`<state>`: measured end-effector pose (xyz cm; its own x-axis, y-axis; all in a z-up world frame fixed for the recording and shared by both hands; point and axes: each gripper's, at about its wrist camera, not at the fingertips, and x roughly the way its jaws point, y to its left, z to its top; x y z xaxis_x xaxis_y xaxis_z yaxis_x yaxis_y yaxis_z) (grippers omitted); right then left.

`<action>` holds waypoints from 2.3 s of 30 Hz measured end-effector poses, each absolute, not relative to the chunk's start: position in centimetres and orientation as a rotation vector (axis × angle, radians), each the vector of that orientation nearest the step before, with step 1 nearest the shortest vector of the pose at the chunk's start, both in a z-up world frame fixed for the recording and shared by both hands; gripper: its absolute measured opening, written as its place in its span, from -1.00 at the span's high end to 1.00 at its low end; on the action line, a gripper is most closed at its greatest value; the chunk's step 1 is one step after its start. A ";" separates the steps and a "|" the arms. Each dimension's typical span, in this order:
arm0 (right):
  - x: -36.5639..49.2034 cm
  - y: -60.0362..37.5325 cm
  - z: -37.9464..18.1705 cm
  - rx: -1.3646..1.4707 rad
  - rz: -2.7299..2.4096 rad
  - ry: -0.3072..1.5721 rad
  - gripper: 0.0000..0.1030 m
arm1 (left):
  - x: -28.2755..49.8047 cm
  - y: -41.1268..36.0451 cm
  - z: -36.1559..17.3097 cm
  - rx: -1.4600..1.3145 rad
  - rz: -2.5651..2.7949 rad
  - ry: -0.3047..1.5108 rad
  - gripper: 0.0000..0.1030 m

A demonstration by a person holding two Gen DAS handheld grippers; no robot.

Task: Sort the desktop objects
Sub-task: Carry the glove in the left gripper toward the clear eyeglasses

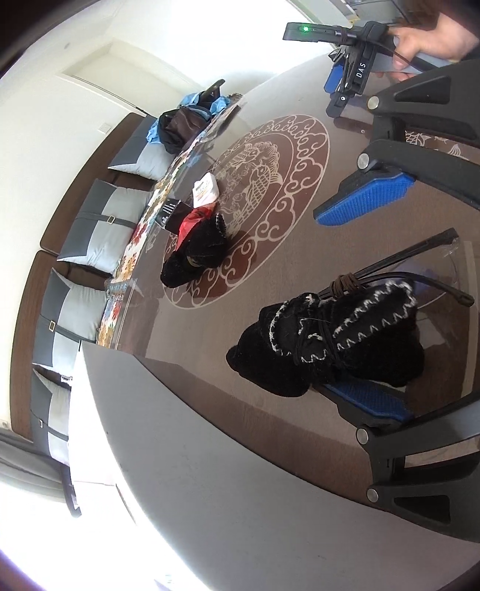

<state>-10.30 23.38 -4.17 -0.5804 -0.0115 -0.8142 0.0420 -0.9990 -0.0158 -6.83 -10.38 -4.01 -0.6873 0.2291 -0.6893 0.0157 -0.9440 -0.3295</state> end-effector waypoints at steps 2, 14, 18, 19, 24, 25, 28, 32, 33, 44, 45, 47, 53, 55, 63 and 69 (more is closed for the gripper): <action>-10.3 23.4 -4.2 1.425 -2.766 0.052 -1.00 | -6.3 -10.6 -3.8 -1.199 2.765 -0.456 -0.57; -10.3 23.4 -4.2 1.425 -2.766 0.052 -1.00 | -6.2 -12.3 -3.4 -1.282 2.869 -0.522 -0.56; -10.3 23.4 -4.2 1.424 -2.766 0.052 -1.00 | -7.0 -11.4 -4.9 -1.361 2.842 -0.478 -0.56; -10.3 23.4 -4.2 1.424 -2.766 0.052 -1.00 | -7.2 -10.6 -4.9 -1.363 2.857 -0.411 -0.56; -10.3 23.4 -4.2 1.425 -2.766 0.052 -1.00 | -9.5 -5.4 -4.9 -1.363 2.724 -0.320 -0.56; -10.3 23.4 -4.2 1.424 -2.766 0.051 -1.00 | -9.9 -4.3 -4.8 -1.347 2.662 -0.357 -0.56; -10.3 23.4 -4.2 1.424 -2.766 0.052 -1.00 | -10.5 -2.1 -4.6 -1.315 2.568 -0.427 -0.56; -10.4 23.4 -4.2 1.424 -2.766 0.051 -1.00 | -9.8 -1.5 -4.2 -1.284 2.592 -0.378 -0.56; -10.4 23.4 -4.2 1.424 -2.766 0.051 -1.00 | -9.5 -2.0 -4.0 -1.275 2.605 -0.393 -0.56; -10.4 23.4 -4.2 1.424 -2.766 0.052 -1.00 | -8.1 -6.6 -2.1 -1.233 2.704 -0.478 -0.56; -10.4 23.4 -4.2 1.424 -2.766 0.052 -1.00 | -8.0 -6.7 -1.8 -1.220 2.710 -0.474 -0.56; -10.4 23.4 -4.2 1.424 -2.766 0.052 -1.00 | -7.8 -6.8 -1.0 -1.187 2.726 -0.463 -0.56; -10.4 23.4 -4.2 1.424 -2.766 0.052 -1.00 | -9.1 -6.7 0.0 -1.167 2.698 -0.433 -0.60; -10.4 23.4 -4.2 1.425 -2.766 0.051 -1.00 | -10.2 -5.8 -0.7 -1.233 2.646 -0.397 -0.60; -10.3 23.4 -4.2 1.424 -2.766 0.051 -1.00 | -12.0 -3.7 -3.3 -1.441 2.704 -0.181 -0.61; -10.3 23.4 -4.2 1.424 -2.766 0.051 -1.00 | -10.3 -5.5 -1.5 -1.362 2.745 -0.204 -0.60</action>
<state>-10.31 23.40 -4.15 -0.5808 -0.0114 -0.8140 0.0416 -0.9990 -0.0157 -10.30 -5.52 -1.49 -0.6045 0.1218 -0.7872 -0.0040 -0.9887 -0.1498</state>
